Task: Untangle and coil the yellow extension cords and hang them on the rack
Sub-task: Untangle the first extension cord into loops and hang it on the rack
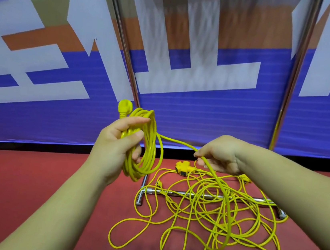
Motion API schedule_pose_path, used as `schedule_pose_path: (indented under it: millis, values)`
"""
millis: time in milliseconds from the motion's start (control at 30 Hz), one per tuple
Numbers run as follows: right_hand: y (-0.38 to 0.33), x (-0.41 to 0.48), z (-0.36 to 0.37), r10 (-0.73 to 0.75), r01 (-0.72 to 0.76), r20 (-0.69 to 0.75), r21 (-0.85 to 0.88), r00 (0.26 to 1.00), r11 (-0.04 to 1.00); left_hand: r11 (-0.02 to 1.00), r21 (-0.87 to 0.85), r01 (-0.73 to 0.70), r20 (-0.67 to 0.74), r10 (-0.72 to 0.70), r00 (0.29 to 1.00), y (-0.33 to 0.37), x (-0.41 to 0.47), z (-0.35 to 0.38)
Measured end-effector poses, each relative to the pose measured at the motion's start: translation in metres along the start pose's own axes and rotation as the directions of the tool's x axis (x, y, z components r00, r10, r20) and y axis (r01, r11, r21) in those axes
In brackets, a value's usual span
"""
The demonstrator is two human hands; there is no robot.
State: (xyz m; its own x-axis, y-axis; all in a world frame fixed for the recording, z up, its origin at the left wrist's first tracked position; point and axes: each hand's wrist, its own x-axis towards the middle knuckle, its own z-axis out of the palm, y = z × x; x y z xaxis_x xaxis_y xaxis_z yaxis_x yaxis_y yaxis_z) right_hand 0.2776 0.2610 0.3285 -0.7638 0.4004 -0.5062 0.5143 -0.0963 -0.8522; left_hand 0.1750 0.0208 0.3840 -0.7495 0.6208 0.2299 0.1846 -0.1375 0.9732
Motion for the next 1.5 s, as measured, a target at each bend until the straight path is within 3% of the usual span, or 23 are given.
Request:
schedule_pose_path:
  millis: [133,333,467,567,733,900,1067,1267,1367,1500]
  values:
    - [-0.004,-0.006,0.004,-0.106,0.107,-0.016,0.088,0.994,0.990,0.997,0.074,0.017,0.124,-0.026,0.992,-0.008,-0.001,0.006]
    - [-0.010,-0.019,0.005,-0.297,0.303,-0.059,0.180,0.953,0.936,0.994,0.087,0.069,0.117,-0.079,0.990,-0.018,-0.002,0.016]
    - [-0.015,-0.029,0.009,-0.476,0.470,-0.091,-0.078,0.875,0.879,0.991,0.101,0.089,0.119,-0.101,0.988,-0.024,-0.002,0.026]
    - [-0.017,-0.036,0.016,-0.555,0.541,-0.022,-0.195,0.832,0.818,0.991,0.054,0.122,0.107,-0.127,0.986,-0.027,-0.004,0.032]
    - [-0.023,-0.045,0.019,-0.689,0.638,0.041,-0.423,0.723,0.644,0.979,-0.060,0.193,0.079,-0.188,0.979,-0.032,-0.003,0.033]
    - [-0.023,-0.051,0.022,-0.682,0.663,0.163,-0.472,0.713,0.581,0.959,-0.181,0.220,0.017,-0.220,0.975,-0.030,-0.001,0.033]
    - [-0.020,-0.056,0.032,-0.728,0.713,0.272,-0.573,0.630,0.403,0.909,-0.339,0.241,-0.062,-0.278,0.959,-0.024,0.002,0.030]
    - [-0.010,-0.054,0.047,-0.791,0.783,0.291,-0.520,0.538,0.341,0.944,-0.247,0.219,-0.161,-0.263,0.951,-0.025,0.004,0.028]
    - [-0.006,-0.054,0.052,-0.772,0.810,0.341,-0.466,0.536,0.357,0.958,-0.197,0.207,-0.185,-0.243,0.952,-0.027,0.006,0.023]
    - [-0.003,-0.052,0.046,-0.693,0.786,0.385,-0.405,0.610,0.467,0.972,-0.166,0.165,-0.089,-0.181,0.979,-0.014,0.004,0.018]
